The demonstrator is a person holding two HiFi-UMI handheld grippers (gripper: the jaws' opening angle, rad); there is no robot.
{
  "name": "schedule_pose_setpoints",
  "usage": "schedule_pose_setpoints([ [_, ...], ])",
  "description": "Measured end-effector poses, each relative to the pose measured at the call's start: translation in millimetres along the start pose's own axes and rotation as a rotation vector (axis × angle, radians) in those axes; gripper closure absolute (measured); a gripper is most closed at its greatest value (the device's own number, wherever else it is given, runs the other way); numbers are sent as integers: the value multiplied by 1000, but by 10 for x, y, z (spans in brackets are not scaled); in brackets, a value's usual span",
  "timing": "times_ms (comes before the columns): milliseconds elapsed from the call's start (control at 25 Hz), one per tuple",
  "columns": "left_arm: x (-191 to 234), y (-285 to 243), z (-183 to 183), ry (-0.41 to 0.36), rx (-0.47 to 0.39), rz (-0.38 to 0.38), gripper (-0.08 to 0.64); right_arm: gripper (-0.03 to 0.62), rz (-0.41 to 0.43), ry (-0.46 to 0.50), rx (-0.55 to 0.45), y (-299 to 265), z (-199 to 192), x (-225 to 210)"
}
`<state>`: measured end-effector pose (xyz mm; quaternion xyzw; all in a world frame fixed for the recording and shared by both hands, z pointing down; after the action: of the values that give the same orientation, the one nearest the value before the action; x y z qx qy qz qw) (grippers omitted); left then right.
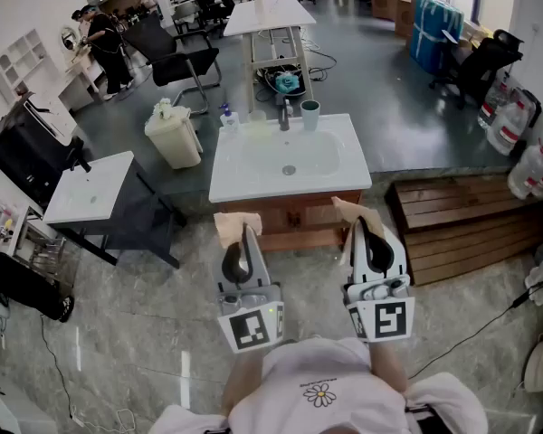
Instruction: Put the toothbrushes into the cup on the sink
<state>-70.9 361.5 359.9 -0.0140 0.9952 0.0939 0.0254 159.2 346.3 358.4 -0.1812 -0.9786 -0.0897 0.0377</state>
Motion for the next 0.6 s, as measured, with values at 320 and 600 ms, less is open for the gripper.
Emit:
schedule_pose_setpoints([
  [320,19,-34,10,6,16,0,517,575,13,-8,17,-47,-20,17],
  [600,-45,-68,10,-16,13,-12,517,577,6,4,17,-68,-30,-24],
])
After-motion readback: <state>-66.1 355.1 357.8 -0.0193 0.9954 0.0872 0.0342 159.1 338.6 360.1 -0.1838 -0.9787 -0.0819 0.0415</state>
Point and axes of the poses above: the fingertips, and each gripper's own axes: y backward along the fingers, x to its left, z out of its top, the point moved 9 cm from there along y, backward along the fingers, and after that the axes turned 14 degrees about x, right-handed, at the moved point
